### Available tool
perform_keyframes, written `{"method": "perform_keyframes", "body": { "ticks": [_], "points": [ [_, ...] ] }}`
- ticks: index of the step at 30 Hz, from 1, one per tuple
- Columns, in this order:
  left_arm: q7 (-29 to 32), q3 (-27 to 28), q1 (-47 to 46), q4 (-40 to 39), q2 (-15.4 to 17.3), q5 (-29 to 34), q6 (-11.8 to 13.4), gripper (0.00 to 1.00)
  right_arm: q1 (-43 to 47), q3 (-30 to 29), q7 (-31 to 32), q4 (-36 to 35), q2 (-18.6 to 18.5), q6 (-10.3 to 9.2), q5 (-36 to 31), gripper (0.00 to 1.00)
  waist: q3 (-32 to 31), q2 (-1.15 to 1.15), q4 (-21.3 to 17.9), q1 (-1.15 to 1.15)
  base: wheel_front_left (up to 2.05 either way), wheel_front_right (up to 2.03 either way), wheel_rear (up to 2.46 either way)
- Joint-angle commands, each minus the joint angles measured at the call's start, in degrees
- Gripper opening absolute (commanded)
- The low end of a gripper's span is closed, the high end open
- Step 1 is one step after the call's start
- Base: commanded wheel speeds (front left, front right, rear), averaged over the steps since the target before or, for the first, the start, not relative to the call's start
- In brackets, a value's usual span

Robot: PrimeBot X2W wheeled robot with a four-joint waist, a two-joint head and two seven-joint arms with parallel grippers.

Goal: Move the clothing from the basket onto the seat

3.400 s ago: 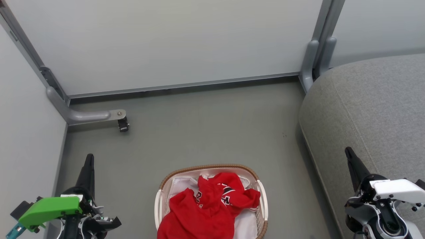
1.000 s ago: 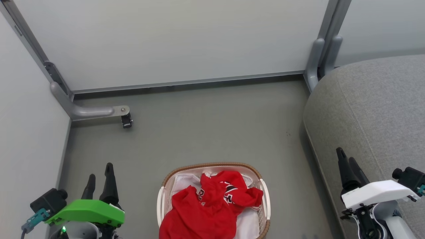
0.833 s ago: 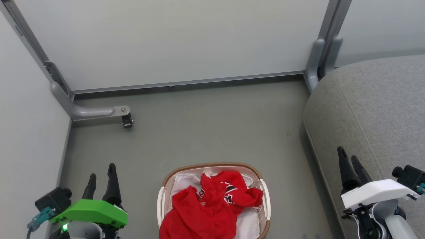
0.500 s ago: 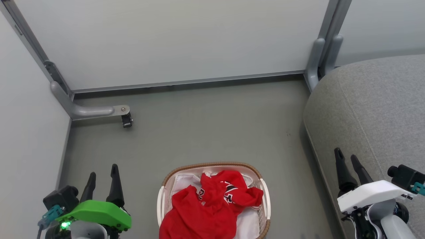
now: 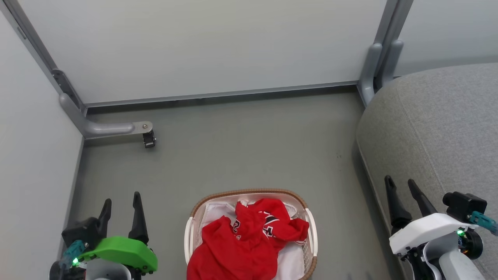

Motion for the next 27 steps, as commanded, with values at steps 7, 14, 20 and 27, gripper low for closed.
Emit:
{"method": "perform_keyframes", "body": {
  "ticks": [7,14,20,27],
  "points": [
    [-1.49,-0.12,0.83,-0.87,0.53,5.20,0.84,1.00,-1.30,0.64,-1.53,-0.08,-0.69,0.02,-5.47,1.00,0.08,0.00,0.05,0.00,0.00,0.00,0.00],
    [-2.40,0.33,1.09,-1.37,0.02,8.59,0.72,1.00,-1.31,0.55,-2.46,-0.16,-0.93,0.02,-9.04,1.00,0.17,0.00,0.19,0.00,0.00,0.00,0.00],
    [-3.10,0.60,1.41,-1.05,-0.49,11.73,0.47,1.00,-1.13,0.70,-3.16,0.12,-1.00,0.01,-11.95,1.00,0.28,0.00,0.43,0.00,0.00,0.00,0.00],
    [-4.01,1.67,2.29,-1.40,-1.31,15.03,0.43,1.00,-0.98,-0.18,-4.06,0.97,-0.77,0.01,-14.50,1.00,0.12,0.00,0.62,0.00,0.00,0.00,0.00]
  ]
}}
